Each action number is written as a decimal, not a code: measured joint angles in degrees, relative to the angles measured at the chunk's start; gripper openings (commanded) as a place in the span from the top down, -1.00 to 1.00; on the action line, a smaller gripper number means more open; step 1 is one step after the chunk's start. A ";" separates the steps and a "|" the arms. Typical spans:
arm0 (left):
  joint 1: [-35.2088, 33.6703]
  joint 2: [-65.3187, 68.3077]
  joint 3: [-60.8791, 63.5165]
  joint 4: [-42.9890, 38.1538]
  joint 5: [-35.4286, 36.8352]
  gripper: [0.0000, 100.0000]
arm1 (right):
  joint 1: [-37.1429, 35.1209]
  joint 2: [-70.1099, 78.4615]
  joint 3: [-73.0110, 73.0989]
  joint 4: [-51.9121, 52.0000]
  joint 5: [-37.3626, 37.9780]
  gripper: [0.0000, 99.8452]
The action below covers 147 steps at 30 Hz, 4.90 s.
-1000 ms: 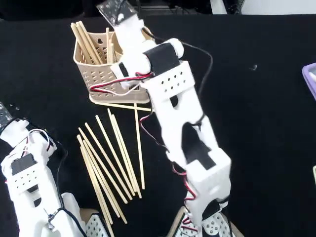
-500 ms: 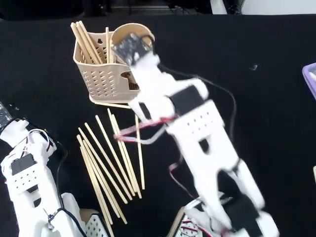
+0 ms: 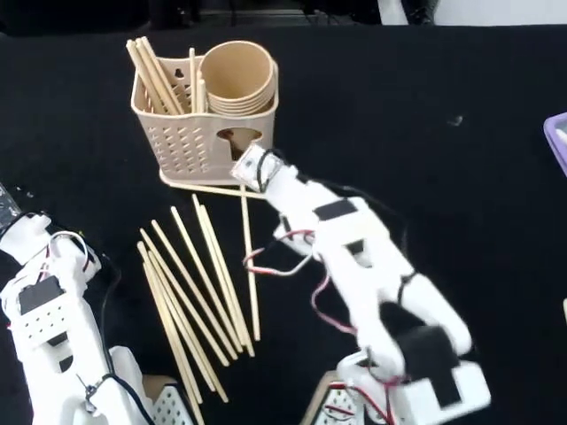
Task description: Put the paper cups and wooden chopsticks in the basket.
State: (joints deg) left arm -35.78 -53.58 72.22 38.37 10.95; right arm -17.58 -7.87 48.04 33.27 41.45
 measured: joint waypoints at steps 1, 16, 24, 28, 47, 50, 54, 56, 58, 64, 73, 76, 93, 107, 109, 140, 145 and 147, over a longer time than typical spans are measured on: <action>0.00 0.00 0.00 0.00 0.00 0.73 | 0.53 2.20 0.00 -1.32 1.67 0.48; 0.00 0.00 0.00 0.00 0.00 0.73 | 1.49 9.93 -6.95 9.14 10.73 0.98; 0.00 0.00 0.00 0.00 0.00 0.73 | -2.64 -3.69 3.43 19.16 9.32 0.98; 0.00 0.00 0.00 0.00 0.00 0.73 | -4.75 -12.75 8.88 21.71 8.79 0.93; 0.00 0.00 0.00 0.00 0.00 0.73 | -22.59 -8.70 7.65 10.20 -17.93 0.37; 0.00 0.00 0.00 0.00 0.00 0.73 | -22.95 -1.41 2.81 9.76 -18.29 0.38; 0.00 0.00 0.00 0.00 0.00 0.73 | -22.86 4.57 -1.14 9.58 -18.55 0.38; 0.00 0.00 0.00 0.00 0.00 0.73 | -22.86 5.19 -1.67 9.58 -18.55 0.46; 0.00 0.00 0.00 0.00 0.00 0.73 | -22.86 5.71 -1.76 9.58 -18.55 0.68; 0.00 0.00 0.00 0.00 0.00 0.73 | -22.51 5.71 -2.73 10.29 -18.55 0.98; 0.00 0.00 0.00 0.00 0.00 0.73 | -22.68 0.88 -2.99 17.76 -18.64 0.98; 0.00 0.00 0.00 0.00 0.00 0.73 | -22.68 -4.48 -2.20 19.34 -18.64 0.98; 0.00 0.00 0.00 0.00 0.00 0.73 | -23.12 -39.74 -10.20 10.02 -24.53 0.98; 0.00 0.00 0.00 0.00 0.00 0.73 | -21.10 -9.93 -23.74 -42.99 -37.36 0.98; 0.00 0.00 0.00 0.00 0.00 0.73 | -20.22 -3.87 -27.96 -43.78 -37.36 0.98; 0.00 0.00 0.00 0.00 0.00 0.73 | -18.81 3.16 -38.42 -21.27 -37.45 0.74; 0.00 0.00 0.00 0.00 0.00 0.73 | -22.07 -7.30 -38.42 -11.43 -37.45 0.78; 0.00 0.00 0.00 0.00 0.00 0.73 | -24.18 -11.69 -38.42 -5.80 -37.45 0.78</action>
State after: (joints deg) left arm -35.78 -53.58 72.22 38.37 10.95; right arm -41.76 -19.56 9.63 27.47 4.00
